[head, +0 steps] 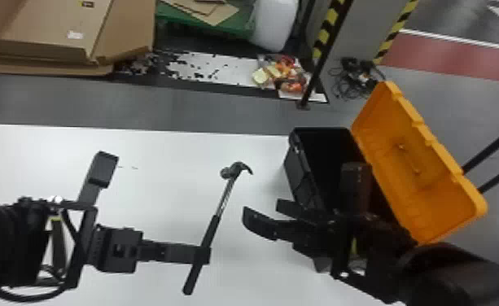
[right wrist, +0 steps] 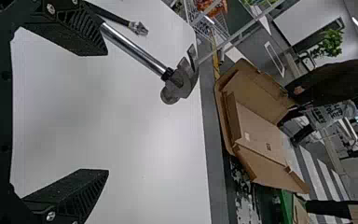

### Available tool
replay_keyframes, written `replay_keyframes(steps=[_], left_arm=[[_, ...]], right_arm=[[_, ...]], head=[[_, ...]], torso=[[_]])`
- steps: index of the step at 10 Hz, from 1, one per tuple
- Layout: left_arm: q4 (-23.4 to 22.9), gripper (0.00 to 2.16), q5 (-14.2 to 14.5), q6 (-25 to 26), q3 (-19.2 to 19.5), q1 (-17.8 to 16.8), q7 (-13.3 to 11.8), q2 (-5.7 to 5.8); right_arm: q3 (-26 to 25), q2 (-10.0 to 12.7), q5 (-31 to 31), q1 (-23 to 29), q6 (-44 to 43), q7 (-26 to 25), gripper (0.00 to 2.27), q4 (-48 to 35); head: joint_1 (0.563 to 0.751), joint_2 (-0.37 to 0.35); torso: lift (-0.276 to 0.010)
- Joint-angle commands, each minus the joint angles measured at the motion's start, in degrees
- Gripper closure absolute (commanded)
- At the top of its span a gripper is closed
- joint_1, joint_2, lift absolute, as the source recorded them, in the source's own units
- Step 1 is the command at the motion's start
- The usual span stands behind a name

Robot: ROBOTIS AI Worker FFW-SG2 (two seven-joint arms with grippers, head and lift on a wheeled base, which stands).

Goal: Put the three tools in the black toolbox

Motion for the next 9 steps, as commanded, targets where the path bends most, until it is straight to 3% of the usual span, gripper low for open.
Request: replay_keyframes(steps=[1, 5, 9], left_arm=[[0.1, 1.77, 0.0, -0.3, -0.3, 0.1, 0.1, -0.15], [0.5, 1.77, -0.2, -1.9, -1.4, -0.3, 0.4, -0.85], [0.8, 1.77, -0.7, -2.4, -1.7, 1.1, 0.4, -0.85]], right_arm=[[0.9, 0.1, -0.3, -1.4, 2.0, -0.2, 0.1, 0.0], [1.1, 1.4, -2.5, -2.2, 6.4, -1.2, 0.1, 0.0], [1.2, 2.9, -3.2, -2.8, 6.4, -1.4, 0.1, -0.1]], head=[[0.695, -0.219], [0.695, -0.202], [0.695, -0.195]], torso=[[-0.055], [-0.055], [-0.055]])
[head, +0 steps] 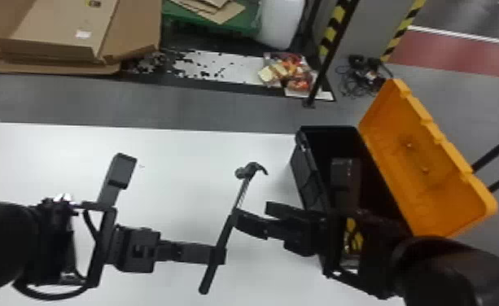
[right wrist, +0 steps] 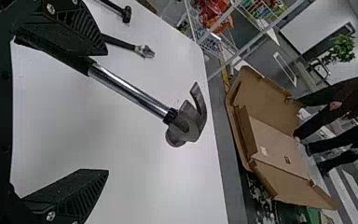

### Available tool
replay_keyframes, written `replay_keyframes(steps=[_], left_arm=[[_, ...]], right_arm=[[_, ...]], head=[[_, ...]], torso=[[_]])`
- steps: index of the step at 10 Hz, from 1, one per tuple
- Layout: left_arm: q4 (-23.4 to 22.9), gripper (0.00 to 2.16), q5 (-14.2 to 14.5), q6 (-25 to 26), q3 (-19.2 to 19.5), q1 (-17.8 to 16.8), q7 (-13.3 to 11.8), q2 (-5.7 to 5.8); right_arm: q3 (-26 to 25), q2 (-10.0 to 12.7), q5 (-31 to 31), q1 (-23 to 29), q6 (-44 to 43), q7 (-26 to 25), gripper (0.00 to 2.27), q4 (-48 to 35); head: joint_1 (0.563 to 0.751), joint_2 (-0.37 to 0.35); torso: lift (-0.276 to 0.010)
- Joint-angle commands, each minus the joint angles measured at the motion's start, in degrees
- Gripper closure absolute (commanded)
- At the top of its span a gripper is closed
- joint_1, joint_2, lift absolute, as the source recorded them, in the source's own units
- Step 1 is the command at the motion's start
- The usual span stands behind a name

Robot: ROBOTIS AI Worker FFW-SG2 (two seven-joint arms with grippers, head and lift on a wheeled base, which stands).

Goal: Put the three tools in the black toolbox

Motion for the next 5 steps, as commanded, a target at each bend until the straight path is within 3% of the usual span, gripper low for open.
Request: replay_keyframes(steps=[1, 5], left_arm=[[0.4, 1.77, -0.3, -1.5, -0.1, 0.9, -0.2, 0.01], [0.9, 1.78, -0.3, -2.9, -0.9, 0.9, 0.2, -0.08]], right_arm=[[0.0, 0.4, -0.4, -0.3, 0.2, -0.2, 0.1, -0.2], [0.9, 2.0, -0.4, -0.4, 0.3, -0.4, 0.11, -0.1]], head=[[0.695, -0.193], [0.695, -0.18]], torso=[[-0.055], [-0.055]])
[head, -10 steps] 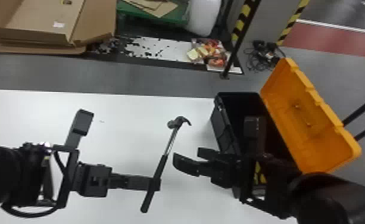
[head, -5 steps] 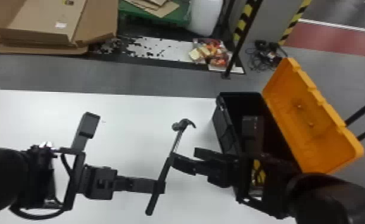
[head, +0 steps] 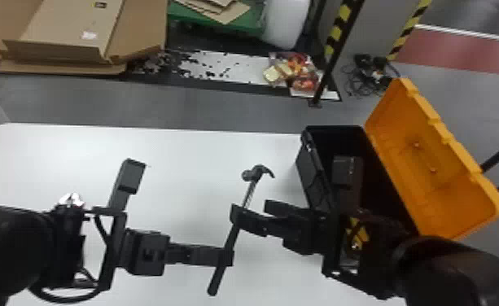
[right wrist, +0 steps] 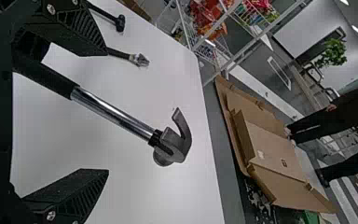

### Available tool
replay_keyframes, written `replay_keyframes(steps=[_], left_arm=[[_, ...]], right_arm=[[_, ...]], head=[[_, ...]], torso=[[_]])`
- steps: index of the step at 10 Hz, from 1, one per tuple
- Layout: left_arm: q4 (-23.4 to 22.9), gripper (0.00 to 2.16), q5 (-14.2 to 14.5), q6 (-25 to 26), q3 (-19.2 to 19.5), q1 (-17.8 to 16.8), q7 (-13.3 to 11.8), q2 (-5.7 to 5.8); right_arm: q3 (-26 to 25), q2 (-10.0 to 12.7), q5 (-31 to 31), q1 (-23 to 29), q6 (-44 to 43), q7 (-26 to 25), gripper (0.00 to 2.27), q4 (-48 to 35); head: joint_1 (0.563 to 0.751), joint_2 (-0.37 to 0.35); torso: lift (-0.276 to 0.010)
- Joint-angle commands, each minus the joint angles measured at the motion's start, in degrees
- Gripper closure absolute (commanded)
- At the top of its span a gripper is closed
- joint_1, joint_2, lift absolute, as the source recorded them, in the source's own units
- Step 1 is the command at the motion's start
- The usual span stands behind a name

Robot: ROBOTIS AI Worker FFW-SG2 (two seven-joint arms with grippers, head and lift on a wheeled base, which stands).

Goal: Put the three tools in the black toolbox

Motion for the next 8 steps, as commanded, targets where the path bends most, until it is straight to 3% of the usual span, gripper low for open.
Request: replay_keyframes(steps=[1, 5, 6, 7, 8], left_arm=[[-0.1, 1.79, 0.0, -0.2, -0.4, -0.1, 0.2, -0.01], [-0.1, 1.79, 0.1, -0.2, -0.8, -0.1, 0.5, -0.01], [-0.1, 1.79, 0.2, -0.2, -0.8, -0.1, 0.5, -0.01], [-0.1, 1.79, 0.2, -0.2, -0.8, -0.1, 0.5, -0.01], [-0.1, 1.79, 0.2, -0.2, -0.7, 0.0, 0.5, -0.01]], right_arm=[[0.9, 0.5, 0.0, -0.3, 0.9, -0.9, 0.15, 0.0], [1.9, 1.6, 0.7, -0.6, 1.5, -1.1, 0.24, 0.1], [1.9, 1.6, 0.6, -0.6, 1.6, -1.0, 0.58, 0.3], [1.9, 1.6, 0.6, -0.6, 2.7, -1.0, 1.65, 0.3], [2.2, 1.6, 0.8, -0.6, 3.1, -1.7, 2.05, 0.3]], head=[[0.695, -0.178], [0.695, -0.16], [0.695, -0.155], [0.695, -0.152], [0.695, -0.151]], torso=[[-0.055], [-0.055], [-0.055], [-0.055], [-0.055]])
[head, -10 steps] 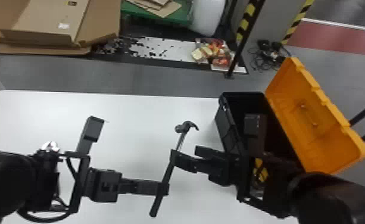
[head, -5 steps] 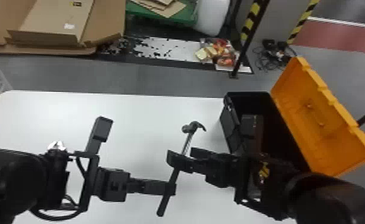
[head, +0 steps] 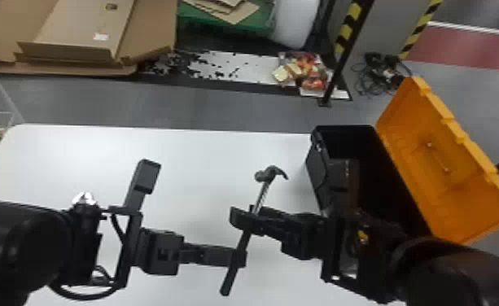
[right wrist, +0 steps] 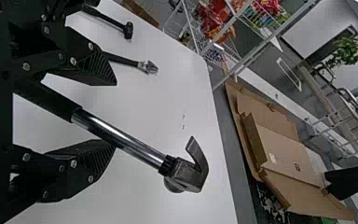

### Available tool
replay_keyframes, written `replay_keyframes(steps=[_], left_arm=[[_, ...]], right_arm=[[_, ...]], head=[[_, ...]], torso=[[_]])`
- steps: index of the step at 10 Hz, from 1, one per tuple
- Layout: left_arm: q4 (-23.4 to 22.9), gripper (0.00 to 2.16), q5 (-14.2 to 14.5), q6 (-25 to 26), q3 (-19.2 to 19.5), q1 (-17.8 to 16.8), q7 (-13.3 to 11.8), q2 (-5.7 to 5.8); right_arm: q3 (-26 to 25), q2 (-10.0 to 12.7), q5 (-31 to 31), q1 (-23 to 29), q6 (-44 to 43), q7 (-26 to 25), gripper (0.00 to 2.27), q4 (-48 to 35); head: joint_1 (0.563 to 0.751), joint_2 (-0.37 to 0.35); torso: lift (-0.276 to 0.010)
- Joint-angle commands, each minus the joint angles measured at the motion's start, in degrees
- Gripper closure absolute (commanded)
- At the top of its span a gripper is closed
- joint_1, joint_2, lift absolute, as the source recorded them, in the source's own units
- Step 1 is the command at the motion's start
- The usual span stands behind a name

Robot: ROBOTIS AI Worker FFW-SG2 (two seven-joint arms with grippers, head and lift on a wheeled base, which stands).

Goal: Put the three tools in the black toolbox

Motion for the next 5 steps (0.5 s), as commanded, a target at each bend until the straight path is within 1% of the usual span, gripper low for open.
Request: replay_keyframes(steps=[1, 3, 5], left_arm=[[0.1, 1.79, 0.0, -0.3, 0.2, 0.2, 0.0, 0.0], [0.1, 1.79, 0.1, -0.3, 0.4, 0.4, 0.0, 0.0], [0.1, 1.79, 0.0, -0.3, 0.7, 0.8, -0.2, 0.0]], right_arm=[[0.7, 0.0, 0.4, 0.2, 1.0, -2.1, 2.24, -0.2], [0.9, -0.1, 0.5, 0.7, 1.2, -3.7, 2.24, -0.5], [1.2, -0.2, 0.6, 1.0, 1.4, -4.1, 2.24, -0.7]], head=[[0.695, -0.151], [0.695, -0.157], [0.695, -0.157]], torso=[[-0.055], [-0.055], [-0.055]])
